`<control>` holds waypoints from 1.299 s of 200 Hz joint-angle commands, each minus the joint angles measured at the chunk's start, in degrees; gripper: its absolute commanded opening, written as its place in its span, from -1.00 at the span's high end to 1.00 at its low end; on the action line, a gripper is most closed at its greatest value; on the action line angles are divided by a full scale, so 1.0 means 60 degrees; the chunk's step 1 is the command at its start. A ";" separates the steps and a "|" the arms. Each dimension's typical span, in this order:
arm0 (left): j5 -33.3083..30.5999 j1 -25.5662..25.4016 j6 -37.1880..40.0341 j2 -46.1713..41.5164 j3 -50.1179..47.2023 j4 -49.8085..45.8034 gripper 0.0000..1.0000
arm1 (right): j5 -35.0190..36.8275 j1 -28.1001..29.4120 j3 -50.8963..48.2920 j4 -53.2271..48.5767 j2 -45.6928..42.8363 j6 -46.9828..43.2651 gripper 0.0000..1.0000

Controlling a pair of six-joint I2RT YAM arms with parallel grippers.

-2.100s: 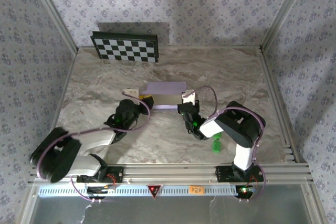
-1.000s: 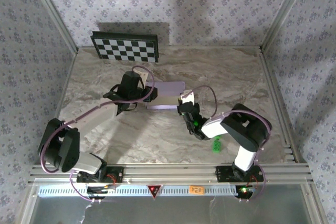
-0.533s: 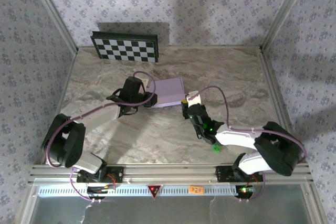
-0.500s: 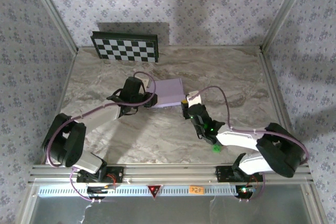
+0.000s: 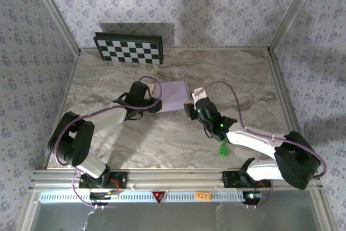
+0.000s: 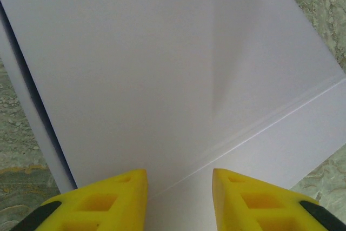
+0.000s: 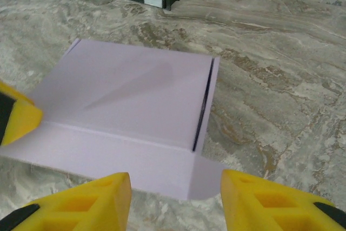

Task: Fold the paper box

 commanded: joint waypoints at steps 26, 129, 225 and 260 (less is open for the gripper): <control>0.0097 0.0112 0.0142 0.0100 0.0030 -0.0261 0.25 | -0.2779 -0.1258 0.2403 -0.3152 0.1271 0.0579 0.00; 0.0138 0.0140 0.0241 0.0335 0.0231 -0.0502 0.25 | -0.6537 -0.2744 0.5805 -0.5043 0.5301 0.0125 0.48; 0.0446 0.0405 -0.0037 0.0138 -0.0227 -0.0155 0.27 | -0.6022 -0.2914 0.5425 -0.5145 0.5929 0.0100 0.56; 0.0439 0.0591 0.0135 -0.0684 0.0509 -0.0736 0.13 | -0.6248 -0.2969 0.5952 -0.5329 0.5244 0.0353 0.31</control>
